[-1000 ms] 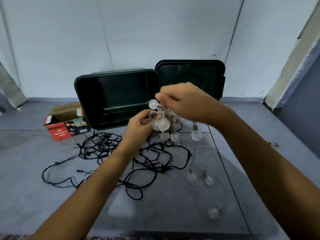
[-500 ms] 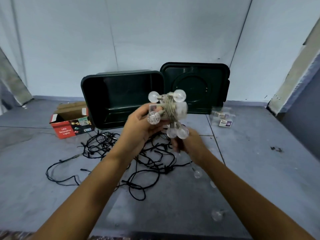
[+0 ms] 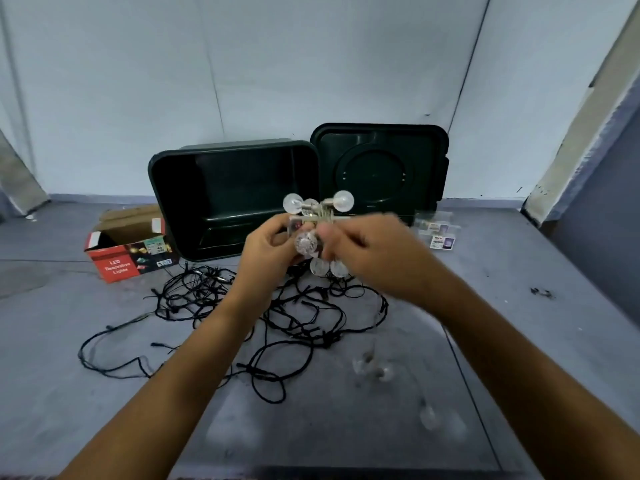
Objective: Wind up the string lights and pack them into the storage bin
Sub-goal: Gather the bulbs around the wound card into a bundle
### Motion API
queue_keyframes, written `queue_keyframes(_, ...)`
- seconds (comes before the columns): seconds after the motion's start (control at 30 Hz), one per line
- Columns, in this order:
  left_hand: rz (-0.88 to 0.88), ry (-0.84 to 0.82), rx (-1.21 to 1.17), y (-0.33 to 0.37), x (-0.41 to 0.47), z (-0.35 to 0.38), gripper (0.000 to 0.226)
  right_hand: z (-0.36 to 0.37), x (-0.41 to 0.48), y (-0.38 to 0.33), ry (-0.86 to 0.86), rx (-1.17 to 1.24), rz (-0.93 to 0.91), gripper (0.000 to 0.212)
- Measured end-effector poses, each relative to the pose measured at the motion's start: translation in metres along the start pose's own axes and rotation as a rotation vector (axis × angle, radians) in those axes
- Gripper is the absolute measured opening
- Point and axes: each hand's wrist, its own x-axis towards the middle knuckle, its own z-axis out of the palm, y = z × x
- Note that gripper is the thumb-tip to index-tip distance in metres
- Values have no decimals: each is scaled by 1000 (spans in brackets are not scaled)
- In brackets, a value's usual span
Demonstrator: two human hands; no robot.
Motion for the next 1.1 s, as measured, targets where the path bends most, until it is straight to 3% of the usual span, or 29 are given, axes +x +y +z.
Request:
queue_keyframes(0.07,7,-62,38,-1,-5,3,19,-16,20,-2,108,-90,-43,57)
queue_keyframes(0.13,18,-110,61,-2,-10,6,19,-22,37,2,156,-31,-8,54)
queue_keyframes(0.3,-8,-220,93,1,-21,4,15,-22,62,33,253,584,151,38)
queue_keyframes(0.4,-34,-251,-17,3,-23,4,15,2,59,52,154,900,308,38)
queue_keyframes(0.5,-71,-207,-127,5,-20,5,18,29,42,54,6,1330,454,56)
queue_keyframes(0.57,-59,-163,-175,8,-16,5,17,45,26,54,44,1400,485,69)
queue_keyframes(0.67,-60,-30,-227,13,-6,0,13,70,-2,57,77,1157,477,44)
queue_keyframes(0.8,-73,62,-138,10,3,-5,15,86,-33,60,152,524,350,26)
queue_keyframes(0.97,-40,74,-114,3,5,0,14,68,-42,38,-10,396,367,23)
queue_keyframes(1.1,-17,53,-52,-2,5,2,15,31,-28,7,-20,-120,128,36)
